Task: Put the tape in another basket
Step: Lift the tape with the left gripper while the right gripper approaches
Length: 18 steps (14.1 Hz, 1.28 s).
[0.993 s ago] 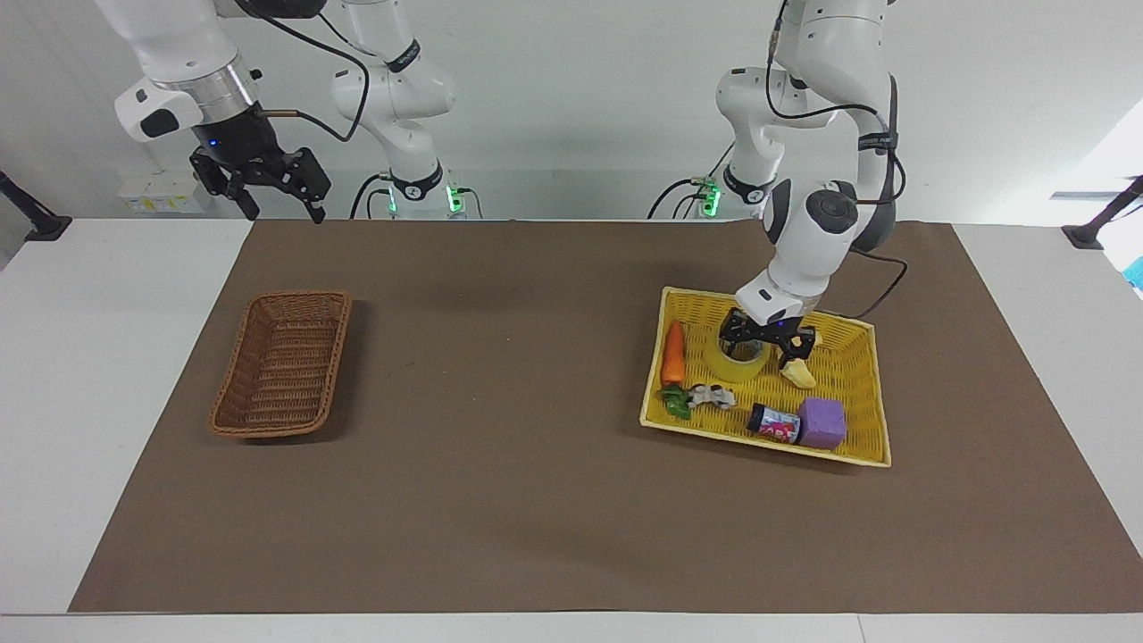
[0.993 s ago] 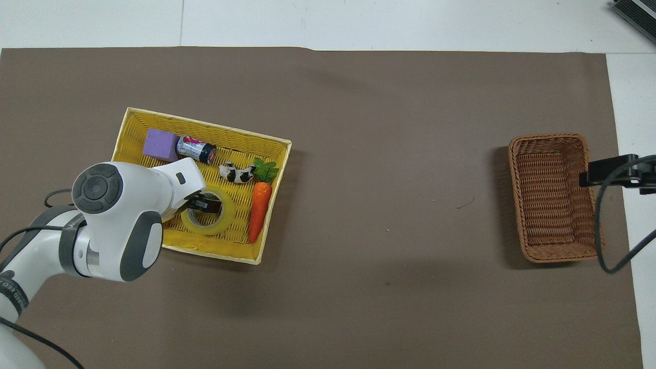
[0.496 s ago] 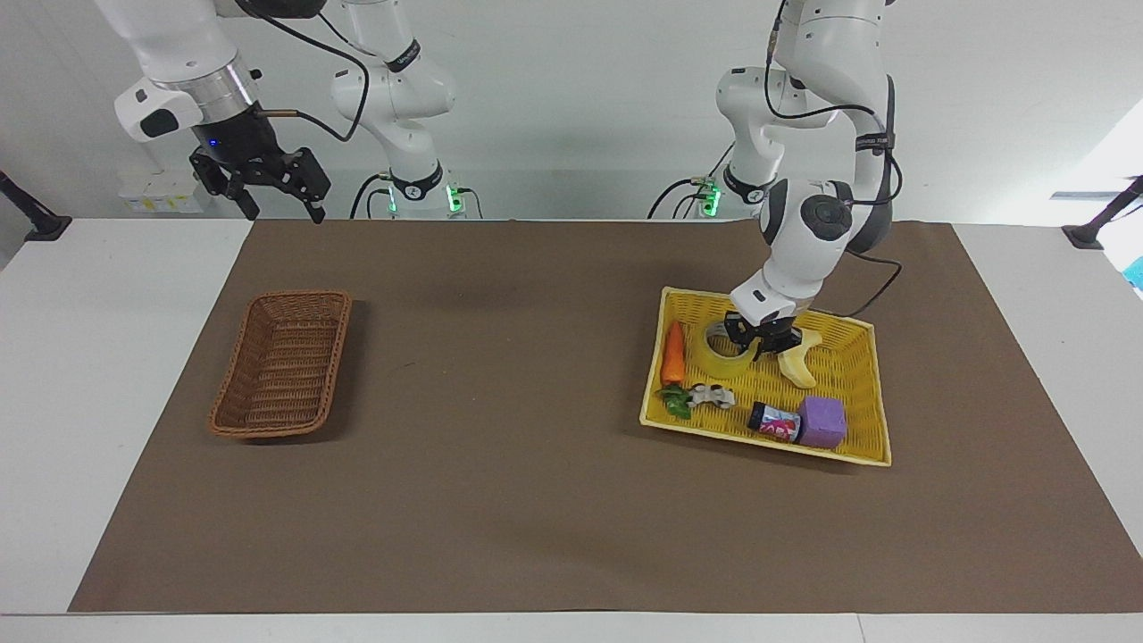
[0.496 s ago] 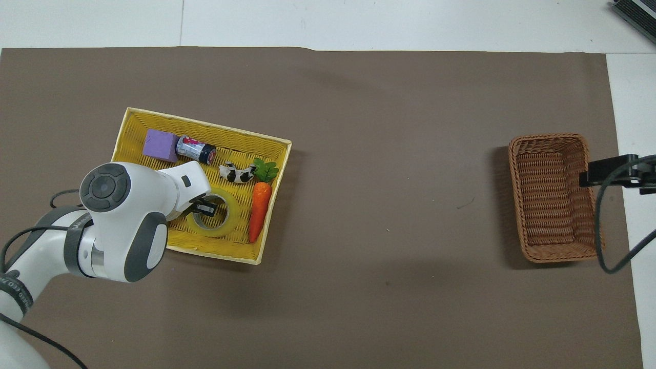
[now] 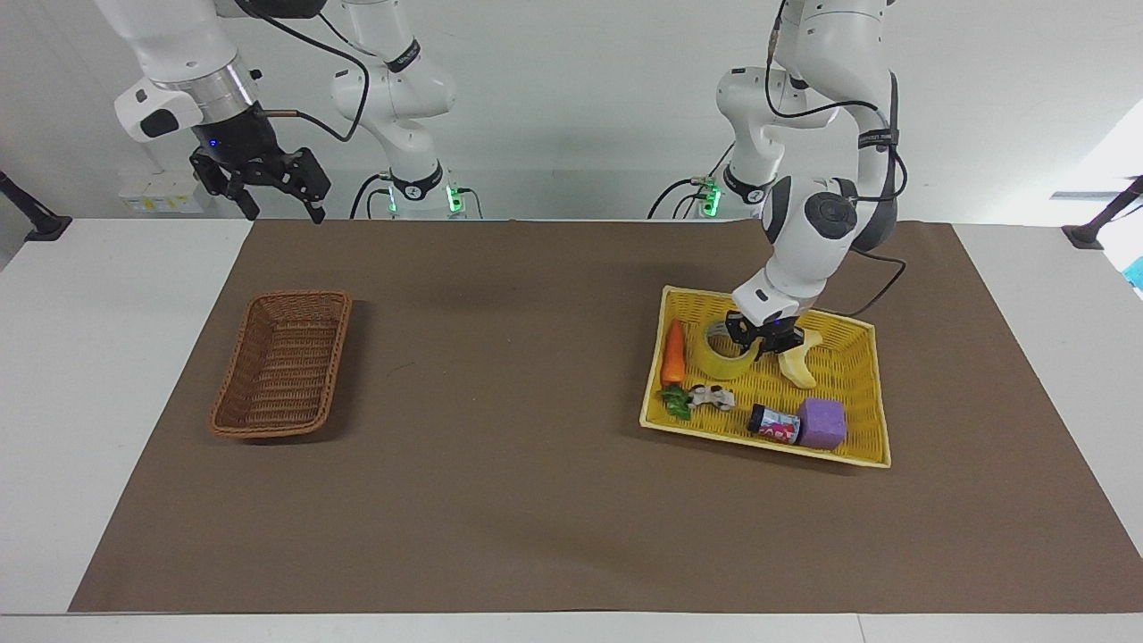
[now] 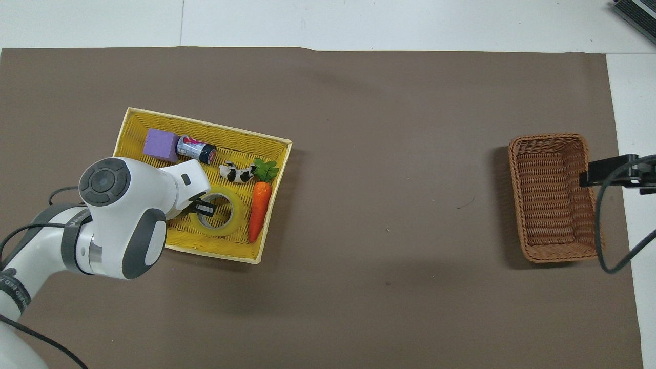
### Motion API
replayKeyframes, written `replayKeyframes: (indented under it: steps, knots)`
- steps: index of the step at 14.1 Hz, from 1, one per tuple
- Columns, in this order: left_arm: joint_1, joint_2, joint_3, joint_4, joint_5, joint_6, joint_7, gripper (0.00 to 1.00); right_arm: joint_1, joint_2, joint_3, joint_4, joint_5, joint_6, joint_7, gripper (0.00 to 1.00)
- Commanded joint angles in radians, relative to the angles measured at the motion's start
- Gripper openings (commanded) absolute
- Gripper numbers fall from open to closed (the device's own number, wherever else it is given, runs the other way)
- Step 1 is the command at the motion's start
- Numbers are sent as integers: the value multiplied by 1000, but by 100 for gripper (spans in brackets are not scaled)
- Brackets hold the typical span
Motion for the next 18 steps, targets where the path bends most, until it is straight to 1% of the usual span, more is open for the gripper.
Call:
replayKeyframes:
  steps: [1,3,4,6,7,9,10,11,13,15,18]
  knots:
    - [20,-12,9,128,-13,-148,-38,0,-9,-18,6,-19,-2,2,1,100]
    - [35,-17,14,235,-58,-280,-57,0,5,-17,13,-16,-3,4,-12,100]
    - [37,-17,14,280,-65,-328,-98,0,18,-16,16,-16,-2,5,-19,100]
    - [31,-14,11,349,-68,-377,-211,0,66,-20,19,-16,9,4,-18,100]
    - [23,-12,8,367,-88,-388,-289,0,86,-20,26,-16,55,7,-15,100]
    - [12,-5,-6,381,-160,-373,-362,0,133,-15,29,-19,159,13,-9,100]
    - [-1,-5,-18,381,-190,-362,-400,0,166,-10,29,-25,175,14,-1,100]
    - [-12,-3,-30,381,-197,-330,-450,0,195,-9,29,-34,204,33,28,100]
    - [-61,-3,-53,377,-220,-244,-526,0,229,-6,29,-88,292,100,68,100]
    - [-109,-3,-53,375,-261,-209,-584,0,271,-3,29,-131,351,155,97,100]
    - [-179,-2,-55,366,-315,-146,-614,0,328,20,29,-160,443,240,249,100]
